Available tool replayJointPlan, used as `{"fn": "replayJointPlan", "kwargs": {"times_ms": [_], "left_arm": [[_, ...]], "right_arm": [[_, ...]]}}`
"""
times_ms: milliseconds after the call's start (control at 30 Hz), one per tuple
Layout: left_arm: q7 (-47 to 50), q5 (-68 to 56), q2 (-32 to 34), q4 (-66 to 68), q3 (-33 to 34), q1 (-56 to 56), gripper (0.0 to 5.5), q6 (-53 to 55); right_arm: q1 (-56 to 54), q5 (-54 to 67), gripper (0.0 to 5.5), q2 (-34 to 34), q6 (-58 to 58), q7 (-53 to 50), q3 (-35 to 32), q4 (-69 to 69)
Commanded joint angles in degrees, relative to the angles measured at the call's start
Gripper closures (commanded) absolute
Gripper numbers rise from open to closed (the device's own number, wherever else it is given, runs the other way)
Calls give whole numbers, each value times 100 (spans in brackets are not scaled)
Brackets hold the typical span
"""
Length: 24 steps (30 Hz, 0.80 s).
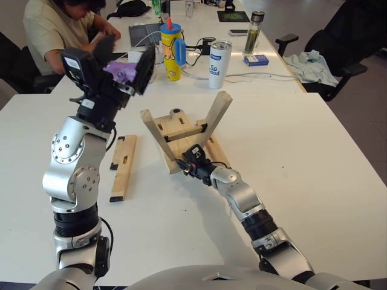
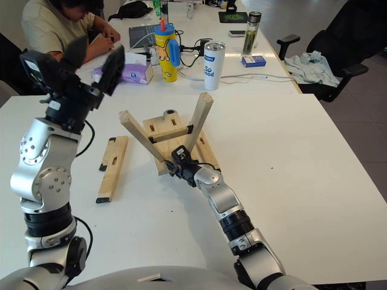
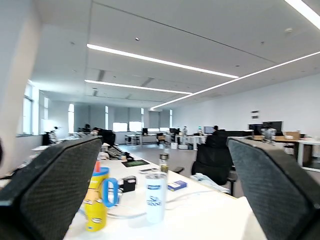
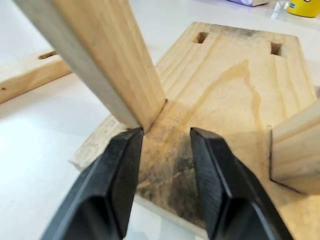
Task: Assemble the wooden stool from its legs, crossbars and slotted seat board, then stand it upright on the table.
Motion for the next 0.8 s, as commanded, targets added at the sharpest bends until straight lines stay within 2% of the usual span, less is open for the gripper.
{"fn": "replayJointPlan", "kwargs": {"times_ms": [33,167,267,400,500,567,667,800], "left_arm": [[-425,-396,258,-35,-169,-140,88,410],[-825,-634,420,-367,-732,72,88,860],[-1026,-727,506,-534,-954,249,88,1046],[-773,-639,460,-679,-623,489,88,859],[-17,345,297,-1173,-266,905,88,163],[552,1521,424,-1712,-25,1412,88,-278],[1062,3028,672,-2069,153,2096,88,-582],[1603,4169,438,-1742,-252,2754,88,-487]], "right_arm": [[131,-15,377,54,59,217,175,74],[217,56,377,7,19,203,52,-203],[760,406,377,-527,205,535,-306,-1226],[1357,969,377,-1298,452,1120,-856,-2439],[1713,1587,377,-1644,664,1373,-1447,-3156],[1777,1825,377,-1857,781,1304,-1947,-3295],[1369,1824,377,-1902,635,809,-2691,-2666],[467,1167,377,-1845,263,-220,-2956,-1506]]}}
